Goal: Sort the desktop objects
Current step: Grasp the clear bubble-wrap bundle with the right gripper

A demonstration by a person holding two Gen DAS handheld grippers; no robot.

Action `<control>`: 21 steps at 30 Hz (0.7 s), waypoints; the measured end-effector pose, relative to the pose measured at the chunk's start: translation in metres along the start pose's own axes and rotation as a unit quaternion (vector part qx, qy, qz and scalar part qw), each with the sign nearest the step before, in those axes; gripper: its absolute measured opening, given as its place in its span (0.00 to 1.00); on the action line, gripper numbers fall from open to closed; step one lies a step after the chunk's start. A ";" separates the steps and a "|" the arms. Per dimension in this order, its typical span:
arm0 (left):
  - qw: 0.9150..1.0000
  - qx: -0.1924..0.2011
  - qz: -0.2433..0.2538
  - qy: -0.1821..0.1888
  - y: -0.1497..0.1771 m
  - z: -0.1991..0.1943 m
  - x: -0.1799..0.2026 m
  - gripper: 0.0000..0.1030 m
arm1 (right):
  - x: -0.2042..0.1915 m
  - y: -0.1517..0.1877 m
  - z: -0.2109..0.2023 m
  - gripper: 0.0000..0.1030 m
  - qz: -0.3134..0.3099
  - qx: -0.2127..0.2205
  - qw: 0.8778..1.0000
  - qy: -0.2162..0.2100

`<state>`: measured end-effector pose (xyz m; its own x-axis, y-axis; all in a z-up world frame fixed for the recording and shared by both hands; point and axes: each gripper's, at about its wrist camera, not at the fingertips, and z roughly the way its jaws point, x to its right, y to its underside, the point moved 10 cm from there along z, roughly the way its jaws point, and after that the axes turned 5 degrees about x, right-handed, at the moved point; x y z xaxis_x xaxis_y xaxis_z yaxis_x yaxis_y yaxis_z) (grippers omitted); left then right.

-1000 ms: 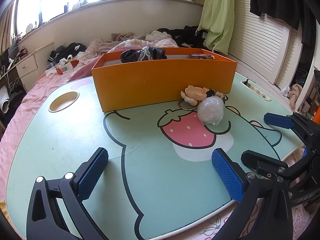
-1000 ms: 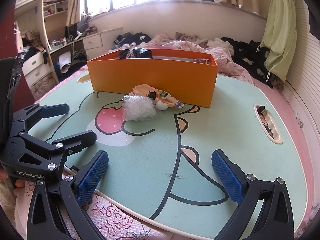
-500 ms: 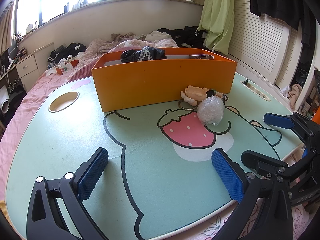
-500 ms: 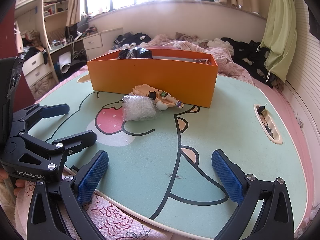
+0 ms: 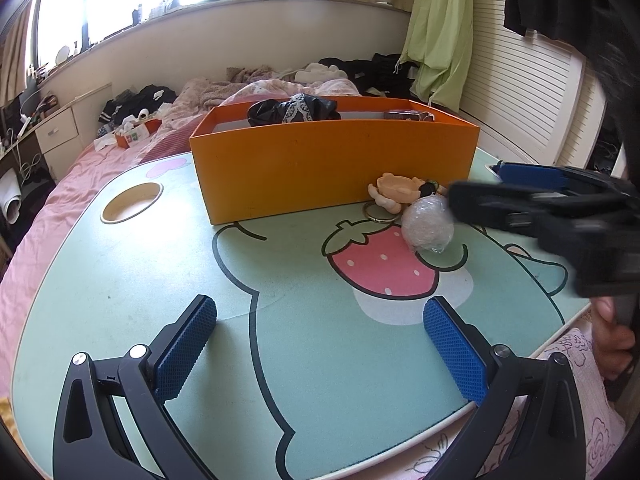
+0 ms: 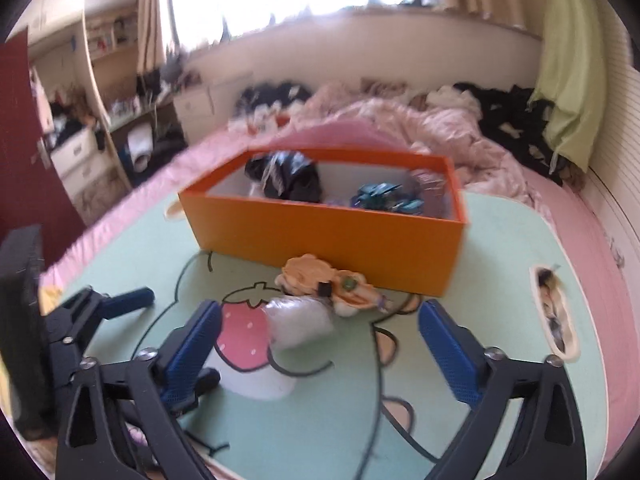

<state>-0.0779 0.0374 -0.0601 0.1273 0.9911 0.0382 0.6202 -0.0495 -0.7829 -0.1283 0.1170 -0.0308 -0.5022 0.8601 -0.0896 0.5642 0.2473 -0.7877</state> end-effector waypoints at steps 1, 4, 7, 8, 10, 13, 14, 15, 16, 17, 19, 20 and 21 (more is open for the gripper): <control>1.000 0.000 0.000 0.000 0.000 0.000 0.000 1.00 | -0.005 0.001 0.010 0.84 -0.006 -0.016 1.000 0.000; 1.000 0.000 0.000 0.000 0.000 0.000 0.000 1.00 | -0.014 0.012 0.031 0.71 -0.018 -0.054 0.998 -0.003; 1.000 0.000 0.000 0.000 0.000 0.000 0.000 1.00 | -0.011 0.018 0.037 0.38 -0.013 -0.070 0.997 0.006; 1.000 0.000 0.000 0.000 0.000 0.000 0.000 1.00 | -0.012 0.019 0.036 0.37 -0.007 -0.069 0.998 -0.002; 1.000 0.000 0.000 0.000 0.000 0.000 0.001 1.00 | -0.010 0.020 0.031 0.35 0.002 -0.058 0.998 -0.015; 1.000 0.000 0.000 0.000 0.000 0.000 0.001 1.00 | -0.009 0.018 0.019 0.34 0.007 -0.036 0.999 -0.026; 1.000 0.000 0.000 0.000 0.000 0.000 0.001 1.00 | -0.010 0.017 0.014 0.34 0.008 -0.026 0.999 -0.032; 1.000 0.000 0.000 0.000 0.000 0.000 0.001 1.00 | -0.011 0.017 0.009 0.34 0.010 -0.017 0.999 -0.039; 1.000 0.000 0.000 0.000 0.000 0.000 0.001 1.00 | -0.012 0.015 0.002 0.34 0.011 -0.004 0.999 -0.046; 1.000 0.000 0.000 0.000 0.000 0.000 0.001 1.00 | -0.012 0.014 -0.003 0.34 0.011 0.005 0.999 -0.049; 1.000 0.000 0.000 0.000 0.000 0.000 0.001 1.00 | -0.013 0.012 -0.015 0.34 0.012 0.026 0.998 -0.053; 1.000 0.000 0.000 0.000 0.000 0.000 0.001 1.00 | -0.012 0.010 -0.020 0.34 0.015 0.036 0.998 -0.055; 1.000 0.000 0.000 0.000 0.000 0.000 0.000 1.00 | -0.010 0.009 -0.025 0.34 0.018 0.045 0.997 -0.058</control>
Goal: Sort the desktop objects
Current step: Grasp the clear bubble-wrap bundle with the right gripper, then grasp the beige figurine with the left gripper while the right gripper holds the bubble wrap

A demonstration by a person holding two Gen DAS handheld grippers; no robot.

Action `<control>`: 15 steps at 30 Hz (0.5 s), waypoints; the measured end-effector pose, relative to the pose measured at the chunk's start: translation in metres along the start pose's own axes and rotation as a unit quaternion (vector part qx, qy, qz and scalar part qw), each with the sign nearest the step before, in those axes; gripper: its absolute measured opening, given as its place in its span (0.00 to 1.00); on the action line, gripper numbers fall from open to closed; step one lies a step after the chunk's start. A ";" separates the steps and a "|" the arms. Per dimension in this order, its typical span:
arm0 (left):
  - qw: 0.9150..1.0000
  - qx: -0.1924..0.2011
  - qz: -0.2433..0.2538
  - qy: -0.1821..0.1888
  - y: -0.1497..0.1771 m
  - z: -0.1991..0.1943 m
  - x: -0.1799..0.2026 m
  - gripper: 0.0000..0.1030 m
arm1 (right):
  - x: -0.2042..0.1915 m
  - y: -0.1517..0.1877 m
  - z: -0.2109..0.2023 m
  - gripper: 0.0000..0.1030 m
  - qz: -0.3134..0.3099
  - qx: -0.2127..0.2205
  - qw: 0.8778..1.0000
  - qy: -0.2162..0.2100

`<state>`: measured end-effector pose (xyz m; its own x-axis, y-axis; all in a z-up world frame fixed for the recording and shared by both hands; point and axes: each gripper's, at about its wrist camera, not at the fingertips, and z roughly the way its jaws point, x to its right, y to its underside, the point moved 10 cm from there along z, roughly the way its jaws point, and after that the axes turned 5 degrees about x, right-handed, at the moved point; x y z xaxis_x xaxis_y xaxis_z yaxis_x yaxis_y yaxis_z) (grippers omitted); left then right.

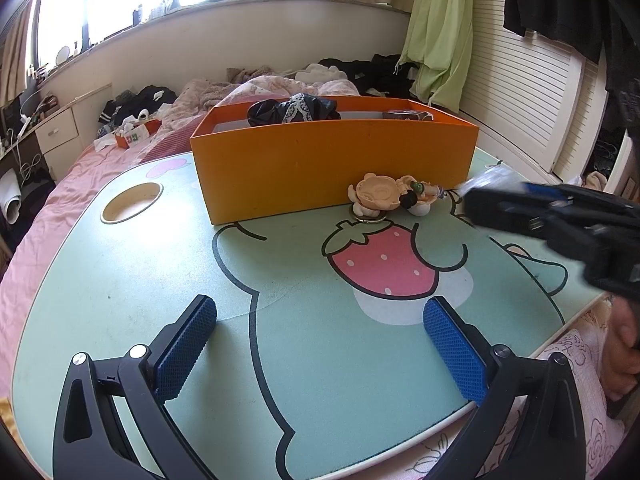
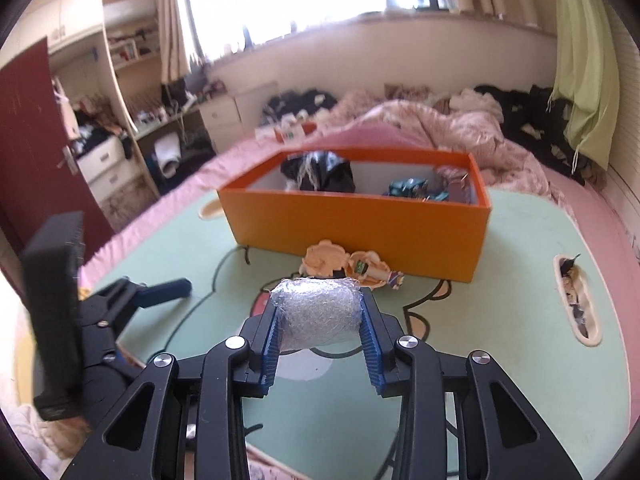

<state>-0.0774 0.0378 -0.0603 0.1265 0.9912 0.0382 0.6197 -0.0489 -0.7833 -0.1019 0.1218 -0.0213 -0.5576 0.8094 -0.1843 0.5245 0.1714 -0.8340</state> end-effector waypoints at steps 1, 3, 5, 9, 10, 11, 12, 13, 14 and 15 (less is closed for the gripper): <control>1.000 0.000 0.000 0.000 0.000 0.000 0.000 1.00 | 0.000 0.000 -0.006 0.34 0.004 0.008 1.000 -0.002; 1.000 0.000 0.000 0.000 0.000 0.000 0.000 1.00 | 0.003 -0.002 -0.012 0.34 0.009 0.017 1.000 -0.003; 1.000 0.000 0.000 0.000 0.000 0.000 0.000 1.00 | 0.007 -0.002 -0.017 0.34 0.013 0.024 1.000 0.000; 1.000 0.000 0.000 0.000 0.000 0.000 0.000 1.00 | 0.011 0.001 -0.020 0.34 0.023 0.027 0.999 0.000; 1.000 0.000 0.000 0.000 0.000 0.000 0.000 1.00 | 0.012 0.003 -0.019 0.34 0.024 0.027 0.999 0.000; 1.000 0.000 0.000 0.000 0.000 0.000 0.000 1.00 | 0.012 0.004 -0.019 0.34 0.024 0.026 0.999 0.000; 1.000 0.000 0.000 0.000 0.000 0.000 0.000 1.00 | 0.011 0.004 -0.019 0.34 0.025 0.027 0.999 -0.001; 1.000 0.000 0.000 0.001 0.000 0.000 0.001 1.00 | 0.011 0.004 -0.019 0.34 0.024 0.027 0.999 -0.001; 1.000 0.000 0.000 0.000 0.001 0.000 0.000 1.00 | 0.011 0.005 -0.020 0.34 0.023 0.029 0.999 -0.001; 1.000 0.000 0.000 0.000 0.001 0.000 0.000 1.00 | 0.011 0.004 -0.021 0.34 0.022 0.032 0.999 0.000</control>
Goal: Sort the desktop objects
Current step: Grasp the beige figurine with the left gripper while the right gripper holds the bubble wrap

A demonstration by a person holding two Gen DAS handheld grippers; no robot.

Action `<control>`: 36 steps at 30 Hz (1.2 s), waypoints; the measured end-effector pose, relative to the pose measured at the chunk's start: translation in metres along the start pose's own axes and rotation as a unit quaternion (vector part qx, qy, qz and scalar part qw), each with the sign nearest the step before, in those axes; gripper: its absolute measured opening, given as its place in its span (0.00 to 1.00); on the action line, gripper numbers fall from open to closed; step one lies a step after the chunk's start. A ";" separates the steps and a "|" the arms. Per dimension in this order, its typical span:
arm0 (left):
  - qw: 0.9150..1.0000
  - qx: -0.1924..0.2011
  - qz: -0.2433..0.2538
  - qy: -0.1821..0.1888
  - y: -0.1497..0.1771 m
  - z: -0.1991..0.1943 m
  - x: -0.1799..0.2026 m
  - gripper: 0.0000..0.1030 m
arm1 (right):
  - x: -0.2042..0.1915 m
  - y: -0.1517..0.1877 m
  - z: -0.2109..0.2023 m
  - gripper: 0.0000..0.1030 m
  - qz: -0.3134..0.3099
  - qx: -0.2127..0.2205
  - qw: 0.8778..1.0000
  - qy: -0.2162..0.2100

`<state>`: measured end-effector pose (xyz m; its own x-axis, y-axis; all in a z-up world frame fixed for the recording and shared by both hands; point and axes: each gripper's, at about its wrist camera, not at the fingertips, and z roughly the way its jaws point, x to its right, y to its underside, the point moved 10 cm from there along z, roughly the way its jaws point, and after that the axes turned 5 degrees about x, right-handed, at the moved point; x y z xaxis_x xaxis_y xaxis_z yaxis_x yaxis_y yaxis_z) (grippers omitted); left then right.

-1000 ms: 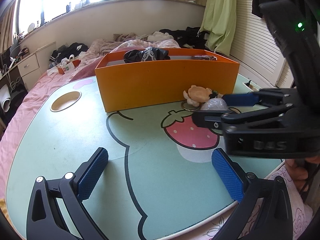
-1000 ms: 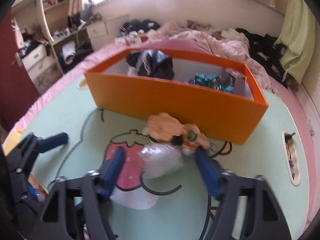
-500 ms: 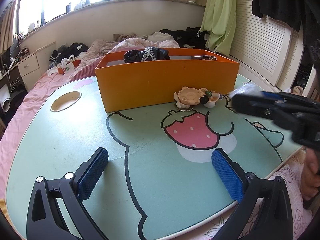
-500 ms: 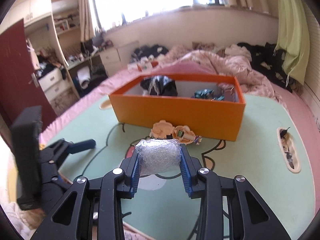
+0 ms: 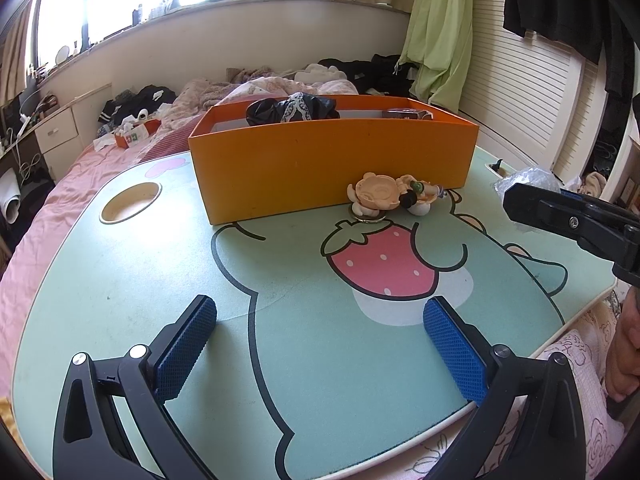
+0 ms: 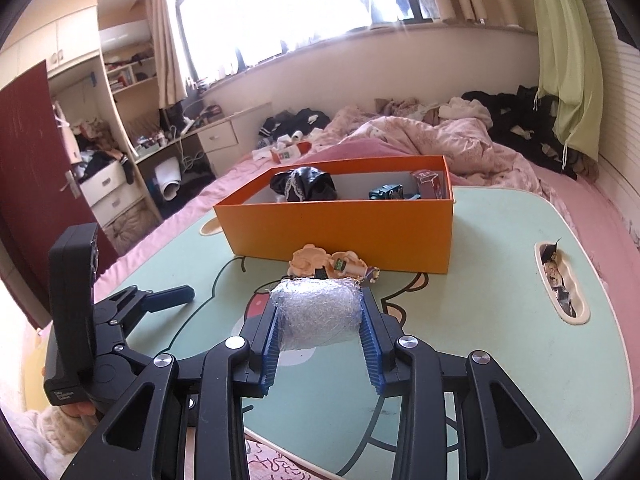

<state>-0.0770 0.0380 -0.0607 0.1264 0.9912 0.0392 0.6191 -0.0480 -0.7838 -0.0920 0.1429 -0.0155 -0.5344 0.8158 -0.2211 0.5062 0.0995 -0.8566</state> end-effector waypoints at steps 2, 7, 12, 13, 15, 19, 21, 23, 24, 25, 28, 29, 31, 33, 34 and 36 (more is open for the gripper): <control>1.000 0.000 0.000 0.000 0.000 0.000 0.000 1.00 | 0.000 -0.001 -0.002 0.34 -0.002 0.005 1.000 0.001; 1.000 0.000 0.000 0.000 0.000 0.000 0.000 1.00 | 0.005 -0.001 -0.008 0.34 0.005 0.012 1.000 0.002; 1.000 0.000 0.001 0.000 0.000 0.000 0.000 1.00 | 0.011 -0.001 -0.011 0.34 0.012 0.014 1.000 0.007; 1.000 0.000 0.001 0.000 0.000 0.000 0.000 1.00 | 0.012 -0.001 -0.012 0.34 0.014 0.016 1.000 0.008; 1.000 0.000 0.001 0.000 0.000 0.000 0.000 1.00 | 0.013 -0.002 -0.015 0.34 0.014 0.019 1.000 0.008; 1.000 -0.001 0.009 0.010 -0.002 0.000 0.006 1.00 | 0.015 -0.007 -0.021 0.34 0.016 0.029 0.999 0.011; 1.000 -0.004 0.007 0.014 -0.003 0.000 0.007 1.00 | 0.018 -0.009 -0.023 0.34 0.018 0.033 0.999 0.013; 1.000 -0.004 -0.002 0.023 -0.007 -0.003 0.008 1.00 | 0.021 -0.012 -0.026 0.34 0.021 0.037 0.999 0.015; 1.000 0.000 -0.008 0.026 -0.011 -0.006 0.009 1.00 | 0.023 -0.012 -0.028 0.34 0.022 0.039 0.999 0.016; 0.999 0.003 -0.012 0.030 -0.013 -0.008 0.010 1.00 | 0.025 -0.013 -0.029 0.34 0.024 0.041 0.999 0.017; 0.999 0.007 -0.013 0.049 -0.028 -0.012 0.021 1.00 | 0.030 -0.016 -0.034 0.34 0.030 0.045 0.998 0.019; 0.999 0.006 -0.008 0.050 -0.033 -0.012 0.027 1.00 | 0.032 -0.017 -0.035 0.34 0.031 0.047 0.998 0.020; 0.999 -0.007 0.007 0.047 -0.044 -0.005 0.039 1.00 | 0.035 -0.018 -0.039 0.34 0.033 0.052 0.998 0.022; 0.998 -0.019 0.022 0.047 -0.051 0.006 0.051 1.00 | 0.039 -0.020 -0.041 0.34 0.036 0.056 0.998 0.023; 0.998 -0.028 0.028 0.042 -0.055 0.014 0.057 1.00 | 0.041 -0.021 -0.043 0.34 0.037 0.058 0.997 0.024; 0.998 -0.053 0.033 0.033 -0.060 0.031 0.064 1.00 | 0.044 -0.022 -0.046 0.34 0.038 0.060 0.997 0.026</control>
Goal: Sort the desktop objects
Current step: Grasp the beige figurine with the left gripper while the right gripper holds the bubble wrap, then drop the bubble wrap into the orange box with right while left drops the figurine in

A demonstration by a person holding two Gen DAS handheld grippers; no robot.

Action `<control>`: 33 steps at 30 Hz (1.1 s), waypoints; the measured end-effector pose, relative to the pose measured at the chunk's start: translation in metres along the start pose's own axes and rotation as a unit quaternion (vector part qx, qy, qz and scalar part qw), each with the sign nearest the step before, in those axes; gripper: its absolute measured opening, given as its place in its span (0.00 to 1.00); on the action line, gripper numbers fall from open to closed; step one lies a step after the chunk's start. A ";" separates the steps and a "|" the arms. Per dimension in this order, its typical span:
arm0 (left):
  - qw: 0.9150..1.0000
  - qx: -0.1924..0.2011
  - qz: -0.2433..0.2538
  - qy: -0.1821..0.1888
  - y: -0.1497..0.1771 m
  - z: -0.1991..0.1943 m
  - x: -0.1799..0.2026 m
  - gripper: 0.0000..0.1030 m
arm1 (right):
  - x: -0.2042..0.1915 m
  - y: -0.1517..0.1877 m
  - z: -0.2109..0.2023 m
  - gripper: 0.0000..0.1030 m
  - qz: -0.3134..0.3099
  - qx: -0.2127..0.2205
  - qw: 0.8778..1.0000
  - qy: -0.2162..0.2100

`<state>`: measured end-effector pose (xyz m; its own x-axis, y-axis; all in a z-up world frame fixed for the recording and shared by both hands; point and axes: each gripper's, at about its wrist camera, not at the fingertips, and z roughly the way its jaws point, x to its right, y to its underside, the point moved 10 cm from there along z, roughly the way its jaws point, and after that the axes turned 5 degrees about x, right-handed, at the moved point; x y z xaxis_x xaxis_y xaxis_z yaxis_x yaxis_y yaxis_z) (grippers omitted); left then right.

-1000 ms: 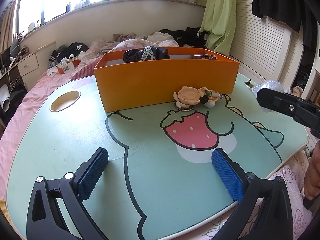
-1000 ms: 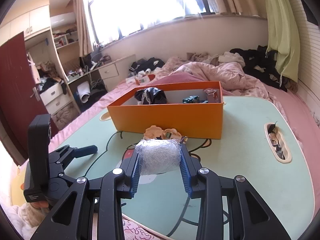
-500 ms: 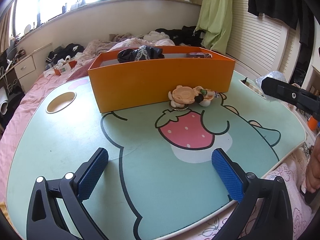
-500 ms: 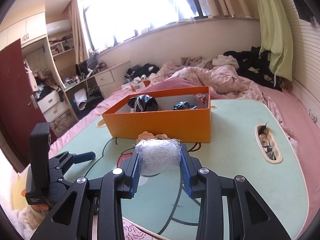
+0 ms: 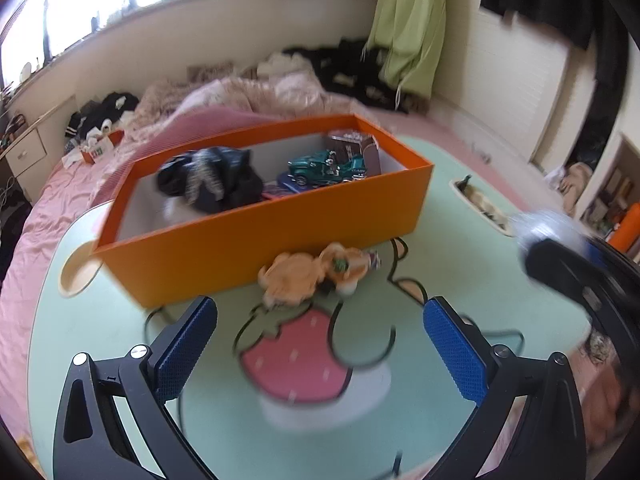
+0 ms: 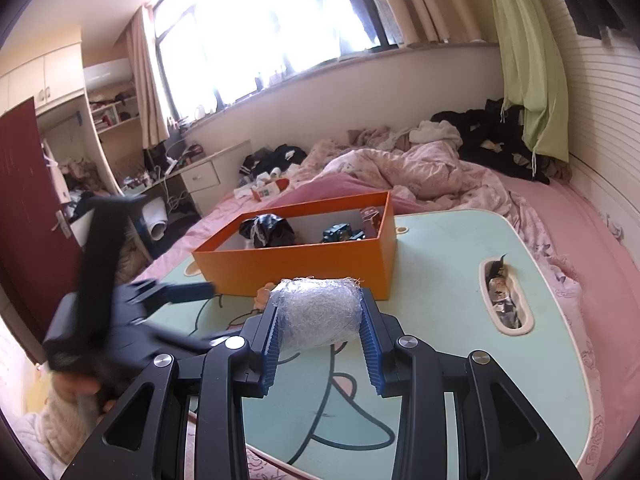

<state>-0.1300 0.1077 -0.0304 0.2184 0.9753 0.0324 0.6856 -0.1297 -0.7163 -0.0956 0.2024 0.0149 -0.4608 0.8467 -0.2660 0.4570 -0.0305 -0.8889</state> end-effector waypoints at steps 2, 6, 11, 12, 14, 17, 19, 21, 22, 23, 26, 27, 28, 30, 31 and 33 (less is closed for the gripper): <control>1.000 -0.022 -0.006 -0.011 -0.005 0.017 0.000 1.00 | 0.002 -0.001 -0.003 0.34 0.002 0.003 1.000 0.000; 0.998 -0.049 -0.025 -0.024 -0.001 0.036 -0.005 1.00 | 0.008 -0.002 -0.004 0.34 0.009 0.004 1.000 0.001; 0.996 -0.071 -0.059 -0.006 0.008 0.041 -0.016 0.77 | 0.008 -0.001 -0.002 0.34 0.009 0.000 1.000 -0.001; 0.996 -0.068 -0.060 -0.007 0.008 0.040 -0.017 0.74 | 0.007 0.000 -0.001 0.34 0.008 0.000 1.000 -0.002; 0.996 -0.064 -0.059 -0.005 0.008 0.036 -0.019 0.65 | 0.005 0.002 0.000 0.34 0.005 -0.002 1.000 -0.003; 0.997 -0.053 -0.055 0.005 0.012 0.029 -0.018 0.54 | 0.005 0.004 0.001 0.34 0.004 -0.004 1.000 -0.004; 0.997 -0.043 -0.057 0.011 0.014 0.020 -0.019 0.49 | 0.006 0.004 0.002 0.34 0.005 -0.005 1.000 -0.005; 0.997 -0.035 -0.060 0.021 0.014 0.015 -0.017 0.49 | 0.006 0.005 0.003 0.34 0.007 -0.007 1.000 -0.005; 0.997 -0.030 -0.062 0.027 0.014 0.011 -0.017 0.49 | 0.006 0.005 0.003 0.34 0.007 -0.007 1.000 -0.005; 0.997 -0.023 -0.065 0.029 0.014 0.007 -0.018 0.48 | 0.006 0.005 0.003 0.34 0.007 -0.007 1.000 -0.005; 0.997 -0.003 -0.076 0.032 0.010 -0.005 -0.024 0.48 | 0.006 0.005 0.003 0.34 0.006 -0.007 1.000 -0.006; 0.996 0.003 -0.078 0.033 0.009 -0.010 -0.026 0.48 | 0.006 0.005 0.003 0.34 0.005 -0.007 1.000 -0.006; 0.996 0.008 -0.078 0.035 0.008 -0.015 -0.027 0.48 | 0.005 0.005 0.003 0.34 0.005 -0.006 1.000 -0.006; 0.996 0.025 -0.077 0.036 0.001 -0.026 -0.029 0.48 | 0.004 0.004 0.004 0.34 0.003 -0.006 1.000 -0.007; 0.996 0.032 -0.077 0.038 -0.003 -0.031 -0.029 0.48 | 0.003 0.003 0.004 0.34 0.001 -0.007 1.000 -0.008; 0.995 0.046 -0.078 0.041 -0.013 -0.039 -0.032 0.48 | 0.000 -0.002 0.006 0.34 -0.006 -0.005 1.000 -0.009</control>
<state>-0.1185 0.0708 0.0053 0.1729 0.9637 0.2035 0.6497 0.0437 -0.7589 -0.1010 0.1993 0.0146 -0.4805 0.8368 -0.2626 0.4593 -0.0150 -0.8882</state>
